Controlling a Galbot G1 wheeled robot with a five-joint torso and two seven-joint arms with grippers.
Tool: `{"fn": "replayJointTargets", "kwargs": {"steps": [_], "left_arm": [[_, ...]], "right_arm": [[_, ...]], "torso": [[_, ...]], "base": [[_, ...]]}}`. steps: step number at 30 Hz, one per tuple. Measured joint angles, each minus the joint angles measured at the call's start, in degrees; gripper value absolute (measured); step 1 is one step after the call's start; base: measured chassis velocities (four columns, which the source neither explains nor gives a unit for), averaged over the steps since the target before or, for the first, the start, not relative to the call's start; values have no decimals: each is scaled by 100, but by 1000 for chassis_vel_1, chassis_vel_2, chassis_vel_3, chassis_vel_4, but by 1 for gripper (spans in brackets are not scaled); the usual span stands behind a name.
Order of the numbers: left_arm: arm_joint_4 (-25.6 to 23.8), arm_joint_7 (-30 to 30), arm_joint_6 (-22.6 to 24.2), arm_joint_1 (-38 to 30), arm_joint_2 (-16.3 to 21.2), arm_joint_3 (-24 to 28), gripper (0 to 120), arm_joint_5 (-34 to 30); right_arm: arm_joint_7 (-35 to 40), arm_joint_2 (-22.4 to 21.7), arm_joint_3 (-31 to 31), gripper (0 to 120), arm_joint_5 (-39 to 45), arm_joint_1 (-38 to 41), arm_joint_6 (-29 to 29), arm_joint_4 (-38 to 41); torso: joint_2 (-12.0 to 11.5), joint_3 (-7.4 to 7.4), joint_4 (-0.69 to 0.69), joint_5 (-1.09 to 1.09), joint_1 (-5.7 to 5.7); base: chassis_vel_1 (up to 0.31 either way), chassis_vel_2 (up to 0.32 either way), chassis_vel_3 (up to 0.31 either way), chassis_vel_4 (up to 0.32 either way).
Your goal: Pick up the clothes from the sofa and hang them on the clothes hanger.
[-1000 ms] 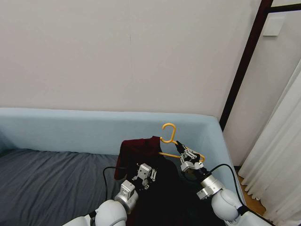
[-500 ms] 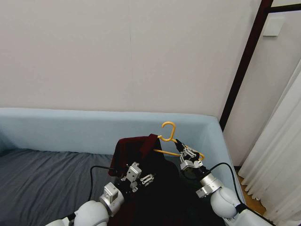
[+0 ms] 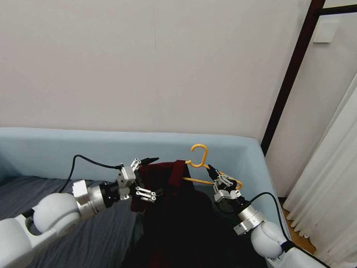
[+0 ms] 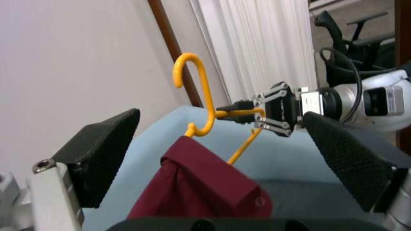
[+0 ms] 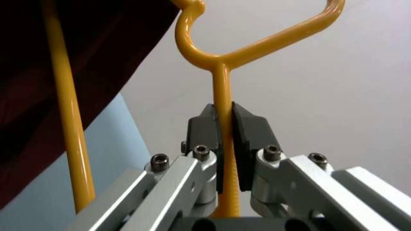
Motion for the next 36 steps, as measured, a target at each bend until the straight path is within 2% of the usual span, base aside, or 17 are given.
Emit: {"fn": "replayJointTargets", "kwargs": {"steps": [2, 5, 6, 7, 8, 10, 11, 12, 14, 15, 16, 18, 20, 27, 32, 33, 36], "left_arm": [[283, 234, 5, -354, 86, 114, 100, -227], [842, 506, 110, -1378, -104, 1205, 100, -489], [842, 506, 110, -1378, -104, 1205, 100, -489], [1105, 622, 146, -2036, -242, 1828, 100, -578], [1325, 731, 162, -2576, -349, 2256, 100, -645], [1750, 1013, 197, -3367, -557, 2904, 100, -665], [1750, 1013, 197, -3367, -557, 2904, 100, -665], [2053, 1184, 197, -3759, -704, 3217, 100, -605], [2363, 1346, 195, -4216, -842, 3611, 100, -591], [2363, 1346, 195, -4216, -842, 3611, 100, -591], [2536, 1533, 212, -4574, -935, 3936, 100, -674], [2631, 1825, 306, -4881, -978, 4182, 100, -808], [2720, 2051, 384, -5182, -1037, 4466, 100, -932], [2944, 2312, 535, -5490, -1297, 4792, 100, -1115], [3328, 2622, 718, -5715, -1806, 5163, 100, -1292], [3328, 2622, 718, -5715, -1806, 5163, 100, -1292], [3711, 2767, 756, -5802, -2122, 5298, 100, -1231]], "right_arm": [[-2, 109, -185, 4, -27, 196, 34, -83], [6, 135, -218, 4, -80, 217, 69, -78], [6, 135, -218, 4, -80, 217, 69, -78], [10, 101, -205, 4, -93, 176, 73, -43], [15, 71, -182, 4, -96, 147, 74, -23], [30, 23, -116, 4, -112, 106, 88, -14], [30, 23, -116, 4, -112, 106, 88, -14], [40, 12, -71, 4, -143, 94, 110, -16], [59, 6, -42, 4, -170, 89, 125, -20], [59, 6, -42, 4, -170, 89, 125, -20], [64, 6, -37, 4, -174, 85, 125, -13], [65, 0, -36, 4, -196, 84, 126, 11], [65, -8, -35, 4, -233, 86, 136, 11], [63, -27, 0, 4, -344, 82, 199, 26], [68, -83, 19, 4, -467, 48, 268, 43], [68, -83, 19, 4, -467, 48, 268, 43], [76, -109, 31, 4, -503, 62, 287, 60]], "torso": [[0, 0, 9, 2, 0], [0, 1, 10, -3, 0], [0, 1, 10, -3, 0], [-1, 1, 2, -8, 0], [0, 1, -2, 0, 1], [0, 1, -3, 8, 0], [0, 1, -3, 8, 0], [0, 2, -4, -2, 0], [0, 1, -2, 1, 1], [0, 1, -2, 1, 1], [0, 1, 0, 4, 1], [0, 1, 3, -1, 1], [0, 0, 5, 5, 0], [0, 1, 2, 1, 0], [0, 0, 2, 2, 0], [0, 0, 2, 2, 0], [0, 1, -2, 2, 0]], "base": [[0, 0, 0, 0], [0, 0, 0, 0], [0, 0, 0, 0], [0, 0, 0, 0], [0, 0, 0, 0], [0, 0, 0, 0], [0, 0, 0, 0], [0, 0, 0, 0], [0, 0, 0, 0], [0, 0, 0, 0], [0, 0, 0, 0], [0, 0, 0, 0], [0, 0, 0, 0], [0, 0, 0, 0], [0, 0, 0, 0], [0, 0, 0, 0], [0, 0, 0, 0]]}}
